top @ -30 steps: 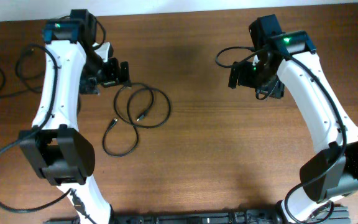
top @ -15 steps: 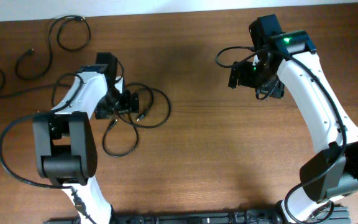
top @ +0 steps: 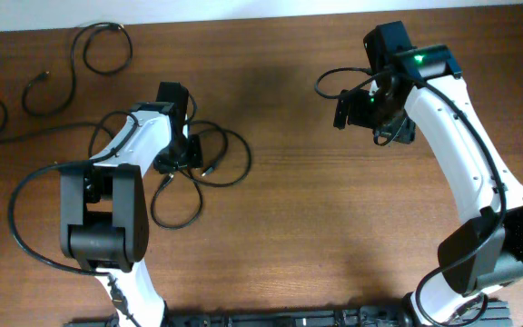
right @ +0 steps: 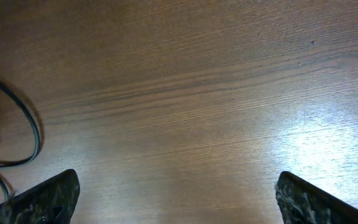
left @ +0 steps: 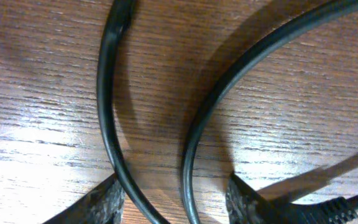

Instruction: Untangle cables

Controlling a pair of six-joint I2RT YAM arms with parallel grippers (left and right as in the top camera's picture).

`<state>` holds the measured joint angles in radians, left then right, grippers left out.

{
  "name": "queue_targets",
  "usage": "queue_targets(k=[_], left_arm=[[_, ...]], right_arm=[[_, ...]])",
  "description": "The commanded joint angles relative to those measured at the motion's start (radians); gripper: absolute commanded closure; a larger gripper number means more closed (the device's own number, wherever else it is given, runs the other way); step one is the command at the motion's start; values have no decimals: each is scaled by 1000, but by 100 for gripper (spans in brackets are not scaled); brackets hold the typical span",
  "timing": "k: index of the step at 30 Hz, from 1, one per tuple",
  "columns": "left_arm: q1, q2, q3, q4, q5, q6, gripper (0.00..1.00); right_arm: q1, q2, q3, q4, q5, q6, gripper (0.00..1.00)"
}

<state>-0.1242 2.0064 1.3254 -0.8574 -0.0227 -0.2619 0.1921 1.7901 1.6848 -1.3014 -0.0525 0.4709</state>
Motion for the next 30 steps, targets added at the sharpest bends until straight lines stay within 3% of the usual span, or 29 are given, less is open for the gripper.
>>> queue_targets(k=[1,2,7,9,15,23,30], left_arm=[[0,-11,-20,5,0,-3,50],[0,-10,-23,7,0,-3,51],[0,-10,-69,38,0,-3,78],[0,-10,-69,37,1,-3,100],[0,-91,13,-25,1,-3,100],[0,-536,38,-32,52,-3,100],[-1,-447,33,-87,39,-4,100]], right_arm=[[-3,2,2,0,9,4,1],[-3,2,2,0,9,4,2],[-3,2,2,0,9,4,2],[-3,2,2,0,9,4,2],[-3,2,2,0,9,4,2],[-3,2,2,0,9,4,2],[-3,2,2,0,9,4,2]])
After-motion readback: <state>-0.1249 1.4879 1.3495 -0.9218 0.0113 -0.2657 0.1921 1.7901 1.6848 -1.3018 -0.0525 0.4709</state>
